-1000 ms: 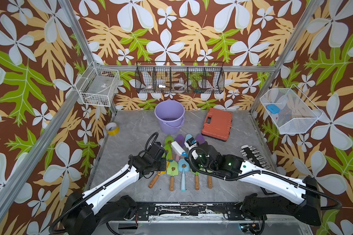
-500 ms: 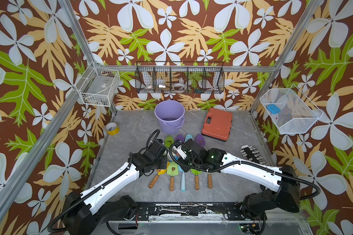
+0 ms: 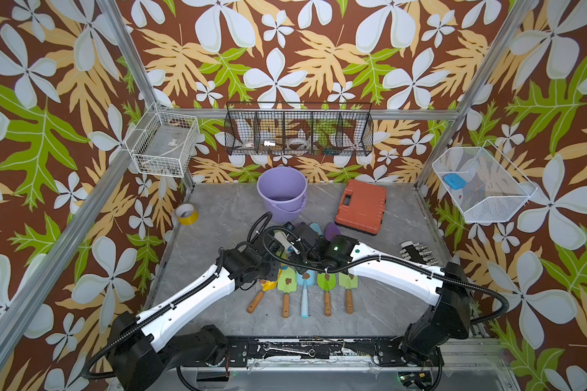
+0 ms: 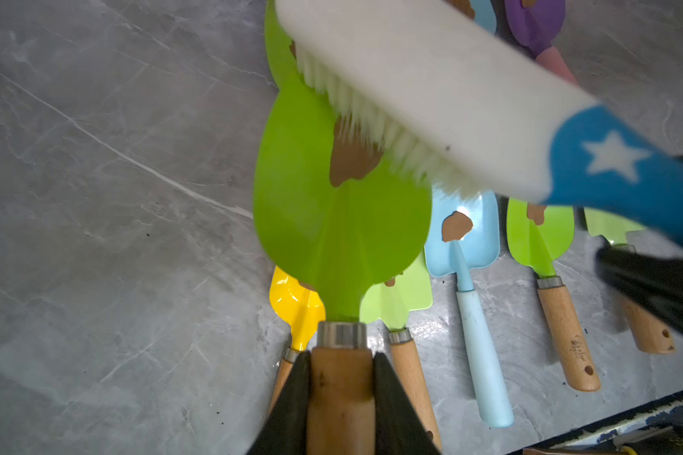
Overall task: Brush the soil off the hand trowel and place it into the bucket
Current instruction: Brush off the soil from the hand trowel.
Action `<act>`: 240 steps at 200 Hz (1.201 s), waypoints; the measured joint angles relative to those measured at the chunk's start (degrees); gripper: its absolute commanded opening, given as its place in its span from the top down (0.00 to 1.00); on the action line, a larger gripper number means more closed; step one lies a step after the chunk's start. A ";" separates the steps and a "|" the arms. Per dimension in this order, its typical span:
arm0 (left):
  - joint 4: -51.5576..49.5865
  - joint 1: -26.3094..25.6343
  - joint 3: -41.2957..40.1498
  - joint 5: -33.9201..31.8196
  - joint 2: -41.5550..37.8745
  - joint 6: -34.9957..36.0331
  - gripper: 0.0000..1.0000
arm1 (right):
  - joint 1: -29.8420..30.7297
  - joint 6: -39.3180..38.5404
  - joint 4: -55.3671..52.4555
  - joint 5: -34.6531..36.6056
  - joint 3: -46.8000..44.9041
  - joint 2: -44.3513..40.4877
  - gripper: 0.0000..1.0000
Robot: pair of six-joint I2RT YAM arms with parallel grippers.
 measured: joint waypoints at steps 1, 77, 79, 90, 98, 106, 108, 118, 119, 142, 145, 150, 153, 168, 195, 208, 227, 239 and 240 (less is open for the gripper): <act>-0.02 0.00 0.02 -0.02 0.00 0.04 1.00 | 0.00 0.00 -0.04 0.00 0.07 -0.04 1.00; -2.19 0.00 1.29 -0.20 -0.57 3.30 1.00 | 0.09 -1.31 -5.16 -13.92 0.94 -1.53 1.00; -2.36 0.00 1.38 -0.20 -0.52 3.54 1.00 | 0.09 -1.31 -5.33 -14.29 0.96 -1.44 1.00; -2.91 0.00 1.60 -0.26 -0.28 3.98 1.00 | 0.07 -1.31 -6.12 -15.52 1.14 -0.74 1.00; -3.50 -0.09 1.68 -0.42 -0.09 4.35 1.00 | -0.28 -1.31 -7.15 -15.89 1.75 0.17 1.00; -4.07 -0.46 1.79 -0.83 0.09 4.70 1.00 | -0.98 -1.31 -7.74 -16.28 2.19 0.94 1.00; -4.17 -0.59 1.81 -0.98 0.13 4.83 1.00 | -1.20 -1.29 -7.87 -16.17 2.27 1.11 1.00; -4.72 -1.33 2.03 -1.79 0.37 5.25 1.00 | -2.84 -0.98 -8.55 -15.02 2.51 1.62 1.00; -4.76 -1.38 2.08 -1.84 0.39 5.25 1.00 | -2.95 -0.94 -8.59 -14.95 2.51 1.64 1.00; -4.96 -2.45 2.56 -3.39 1.09 5.66 1.00 | -6.47 0.02 -9.11 -10.78 2.51 1.64 1.00; -4.98 -2.51 2.56 -3.56 1.11 5.68 1.00 | -6.69 0.07 -9.11 -10.14 2.54 1.64 1.00; -5.01 -2.56 2.56 -3.72 1.14 5.75 1.00 | -6.97 0.26 -9.18 -9.25 2.58 1.64 1.00; -5.01 -2.56 2.58 -3.82 1.18 5.86 1.00 | -7.08 0.26 -9.33 -8.92 2.67 1.64 1.00; -5.01 -2.62 2.67 -4.46 1.31 6.32 1.00 | -6.97 0.20 -9.38 -8.98 2.86 0.94 1.00; -5.07 -2.71 3.26 -4.87 2.21 6.73 1.00 | -4.72 -0.55 -9.33 -9.94 3.19 -1.97 1.00; -5.05 -2.82 3.78 -5.18 3.04 7.32 1.00 | -3.61 -1.36 -9.49 -11.69 3.72 -2.19 1.00; -5.03 -2.99 4.72 -5.46 4.07 8.66 1.00 | -2.71 -1.55 -10.36 -13.38 3.10 -2.21 1.00; -5.03 -3.08 5.27 -5.53 4.39 9.70 1.00 | -2.29 -1.57 -11.15 -14.75 2.71 -1.84 1.00; -5.03 -3.08 5.31 -5.53 4.39 9.77 1.00 | -2.29 -1.57 -11.21 -14.84 2.69 -1.81 1.00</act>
